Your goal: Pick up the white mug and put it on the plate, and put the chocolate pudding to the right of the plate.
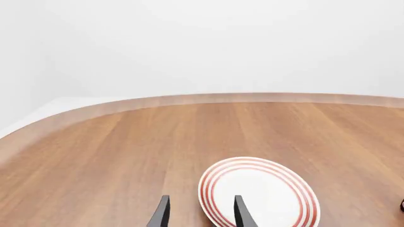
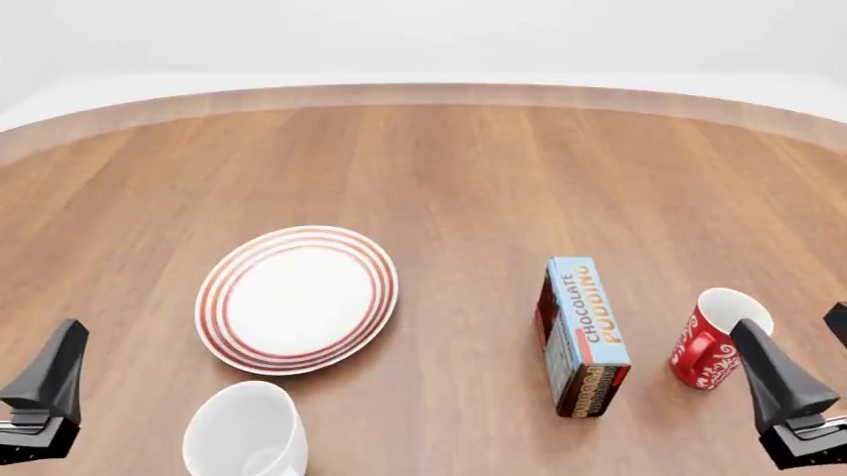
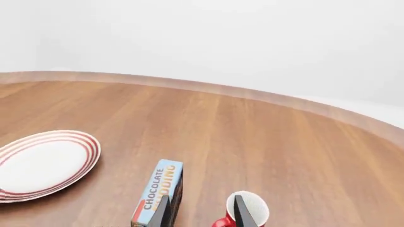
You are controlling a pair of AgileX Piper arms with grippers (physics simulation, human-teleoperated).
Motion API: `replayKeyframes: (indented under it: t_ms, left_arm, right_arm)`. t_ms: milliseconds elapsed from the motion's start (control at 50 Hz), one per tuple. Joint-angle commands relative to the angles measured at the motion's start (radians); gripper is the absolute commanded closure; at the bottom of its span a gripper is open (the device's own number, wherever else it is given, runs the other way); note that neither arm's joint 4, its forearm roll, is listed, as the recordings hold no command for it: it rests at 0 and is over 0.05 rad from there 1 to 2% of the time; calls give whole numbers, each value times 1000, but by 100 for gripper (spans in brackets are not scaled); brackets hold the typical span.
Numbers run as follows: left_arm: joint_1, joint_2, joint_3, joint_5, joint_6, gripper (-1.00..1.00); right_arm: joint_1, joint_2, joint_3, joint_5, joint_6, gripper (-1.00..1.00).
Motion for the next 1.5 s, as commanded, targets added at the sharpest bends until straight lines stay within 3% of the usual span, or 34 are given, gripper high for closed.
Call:
replayKeyframes:
  t_ms: [20,300,580,680,1060,1500]
  left_arm:
    - [0,0,0,0,0,-100]
    - [0,0,0,0,0,-100]
    - [0,0,0,0,0,-100]
    - [0,0,0,0,0,-100]
    - [0,0,0,0,0,-100]
    - [0,0,0,0,0,-100]
  right_arm:
    - [51,53,-51,18,-17,-100]
    - [105,166,-111,-10,-7,-100]
    - [154,230,-184,23,-21,-100]
    - [177,252,-206,32,9,-100]
    - [250,434,-284,25,-37,-100]
    - [278,550,-430,213,9,-100]
